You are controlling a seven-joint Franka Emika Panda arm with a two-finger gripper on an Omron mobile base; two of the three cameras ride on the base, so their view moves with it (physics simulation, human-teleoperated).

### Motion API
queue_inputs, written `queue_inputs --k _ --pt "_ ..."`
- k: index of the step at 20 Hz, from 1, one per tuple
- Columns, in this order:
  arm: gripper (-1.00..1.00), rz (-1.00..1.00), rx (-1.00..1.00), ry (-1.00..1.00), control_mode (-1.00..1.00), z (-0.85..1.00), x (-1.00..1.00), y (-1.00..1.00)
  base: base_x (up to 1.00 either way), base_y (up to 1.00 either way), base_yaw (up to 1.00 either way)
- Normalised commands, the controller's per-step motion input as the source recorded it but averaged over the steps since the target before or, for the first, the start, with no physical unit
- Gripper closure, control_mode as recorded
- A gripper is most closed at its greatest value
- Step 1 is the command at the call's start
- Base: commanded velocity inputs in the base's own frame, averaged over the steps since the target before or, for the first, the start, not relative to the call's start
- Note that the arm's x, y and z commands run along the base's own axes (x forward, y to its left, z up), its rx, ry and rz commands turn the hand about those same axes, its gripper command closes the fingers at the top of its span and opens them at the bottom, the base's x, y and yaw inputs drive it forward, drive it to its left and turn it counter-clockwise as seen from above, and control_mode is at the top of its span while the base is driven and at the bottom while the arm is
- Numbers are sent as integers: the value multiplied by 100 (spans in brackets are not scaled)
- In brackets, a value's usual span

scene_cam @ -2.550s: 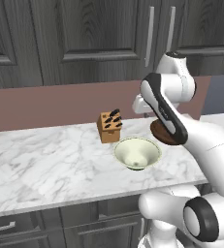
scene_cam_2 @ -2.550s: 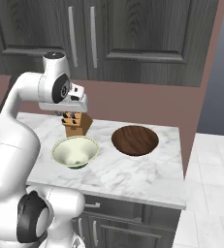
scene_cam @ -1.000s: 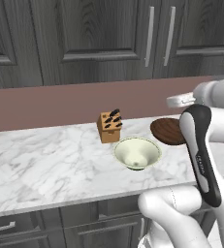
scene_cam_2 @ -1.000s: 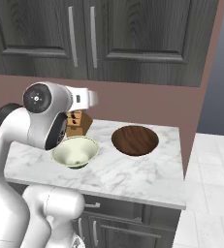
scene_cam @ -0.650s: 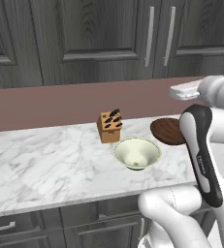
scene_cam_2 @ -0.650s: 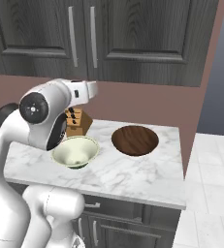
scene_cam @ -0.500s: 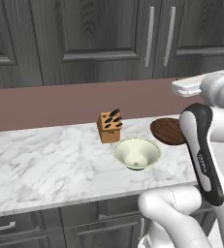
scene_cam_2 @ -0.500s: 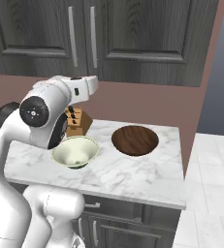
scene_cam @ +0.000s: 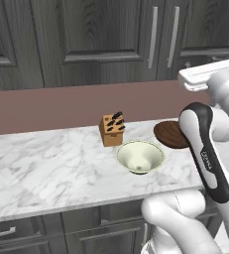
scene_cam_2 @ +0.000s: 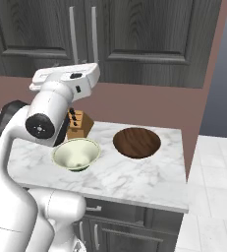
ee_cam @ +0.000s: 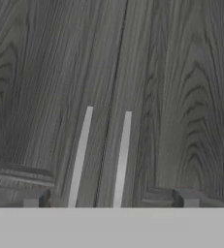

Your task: Open the cabinet. Pick the bowls from the counter and place them in the cabinet. Then close the cabinet.

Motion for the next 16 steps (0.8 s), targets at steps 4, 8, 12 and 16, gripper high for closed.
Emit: queue_inputs --k 4,8,12,16 --pt "-100 0 4 -5 -100 24 5 -6 0 0 0" --pt "-100 0 4 0 -100 12 27 -10 0 0 0" --pt "-100 0 1 2 -100 4 45 -3 0 0 0" --pt "-100 0 0 4 -100 0 56 0 0 0 0"
